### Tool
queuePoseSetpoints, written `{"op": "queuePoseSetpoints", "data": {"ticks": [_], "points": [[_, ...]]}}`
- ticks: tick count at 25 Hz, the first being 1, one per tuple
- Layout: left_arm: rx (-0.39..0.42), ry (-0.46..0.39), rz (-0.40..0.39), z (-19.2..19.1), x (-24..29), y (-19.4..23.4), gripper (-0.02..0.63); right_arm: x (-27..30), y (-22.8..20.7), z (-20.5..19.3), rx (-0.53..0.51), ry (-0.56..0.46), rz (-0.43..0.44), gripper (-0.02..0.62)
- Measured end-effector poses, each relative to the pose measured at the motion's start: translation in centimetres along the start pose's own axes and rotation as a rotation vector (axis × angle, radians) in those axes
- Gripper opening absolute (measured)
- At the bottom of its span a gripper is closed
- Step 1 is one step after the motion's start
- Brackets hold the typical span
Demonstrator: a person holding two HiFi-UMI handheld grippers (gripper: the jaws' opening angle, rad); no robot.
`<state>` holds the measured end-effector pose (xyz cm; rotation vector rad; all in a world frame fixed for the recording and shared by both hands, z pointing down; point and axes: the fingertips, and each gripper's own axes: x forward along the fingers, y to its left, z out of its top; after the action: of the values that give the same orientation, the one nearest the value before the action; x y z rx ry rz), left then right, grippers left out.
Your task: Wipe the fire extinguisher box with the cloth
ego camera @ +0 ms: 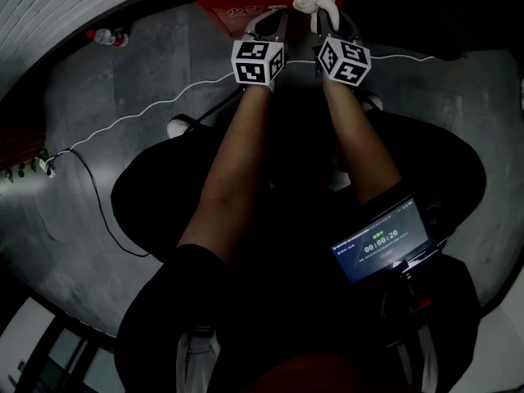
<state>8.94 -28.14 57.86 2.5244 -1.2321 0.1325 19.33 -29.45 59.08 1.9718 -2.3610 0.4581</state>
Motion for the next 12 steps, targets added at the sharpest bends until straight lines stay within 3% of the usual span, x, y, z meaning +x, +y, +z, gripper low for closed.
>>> {"op": "queuePoseSetpoints", "data": {"ticks": [4, 8, 12], "points": [[-0.010, 0.010, -0.012, -1.0, 0.7, -0.7, 0.000, -0.8, -3.1, -0.3, 0.022, 0.001, -0.057, 0.107], [-0.030, 0.031, 0.008, -2.3, 0.9, -0.1, 0.000, -1.3, -3.1, -2.0, 0.031, 0.027, -0.071, 0.107], [-0.036, 0.045, 0.033, -3.3, 0.0, 0.7, 0.000, -1.4, 2.0, -4.6, 0.004, 0.065, 0.055, 0.107]]}}
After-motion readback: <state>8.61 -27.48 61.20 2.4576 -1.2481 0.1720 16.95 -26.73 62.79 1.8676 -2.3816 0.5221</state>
